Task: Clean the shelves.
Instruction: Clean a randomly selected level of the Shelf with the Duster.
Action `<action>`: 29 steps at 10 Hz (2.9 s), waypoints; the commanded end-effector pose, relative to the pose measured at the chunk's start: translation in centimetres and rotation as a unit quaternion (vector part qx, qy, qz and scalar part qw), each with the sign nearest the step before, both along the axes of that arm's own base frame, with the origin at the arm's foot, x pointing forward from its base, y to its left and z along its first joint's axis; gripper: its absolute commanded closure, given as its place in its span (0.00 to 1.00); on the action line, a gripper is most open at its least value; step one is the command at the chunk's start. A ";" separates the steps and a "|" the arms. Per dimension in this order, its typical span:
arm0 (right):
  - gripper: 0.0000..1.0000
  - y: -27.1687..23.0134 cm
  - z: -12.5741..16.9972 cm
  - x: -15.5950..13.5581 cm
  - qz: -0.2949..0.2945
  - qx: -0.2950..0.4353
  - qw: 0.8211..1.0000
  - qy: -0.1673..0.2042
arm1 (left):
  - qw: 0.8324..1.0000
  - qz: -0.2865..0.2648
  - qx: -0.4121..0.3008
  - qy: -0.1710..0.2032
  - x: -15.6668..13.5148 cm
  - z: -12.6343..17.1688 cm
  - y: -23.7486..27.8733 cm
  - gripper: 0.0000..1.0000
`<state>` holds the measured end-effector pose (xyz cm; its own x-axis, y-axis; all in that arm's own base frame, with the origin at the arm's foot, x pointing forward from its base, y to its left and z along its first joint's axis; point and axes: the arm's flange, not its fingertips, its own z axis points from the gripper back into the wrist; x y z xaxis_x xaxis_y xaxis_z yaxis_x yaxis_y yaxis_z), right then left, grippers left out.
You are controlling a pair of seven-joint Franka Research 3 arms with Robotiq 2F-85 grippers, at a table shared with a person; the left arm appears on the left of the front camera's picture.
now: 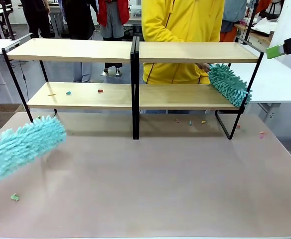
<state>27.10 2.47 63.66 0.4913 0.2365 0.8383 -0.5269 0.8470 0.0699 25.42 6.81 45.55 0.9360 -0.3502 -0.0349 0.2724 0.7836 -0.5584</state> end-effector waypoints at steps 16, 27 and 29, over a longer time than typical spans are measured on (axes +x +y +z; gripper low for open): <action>0.00 0.0 0.0 0.0 0.000 0.001 1.000 0.000 | 0.973 0.216 0.082 -0.016 11.7 -5.8 -10.9 0.88; 0.00 0.0 0.0 0.0 0.000 0.001 1.000 0.000 | 0.957 0.238 0.148 -0.071 15.8 -7.4 -6.6 0.88; 0.00 0.0 0.0 0.0 0.000 0.001 1.000 0.000 | 0.959 0.221 0.175 -0.035 15.6 -7.8 -6.2 0.88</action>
<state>27.10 2.47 63.66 0.4913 0.2363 0.8383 -0.5268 0.8471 0.0700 40.81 0.31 37.41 0.9915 0.1251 0.0343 -0.1117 0.9580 -0.2639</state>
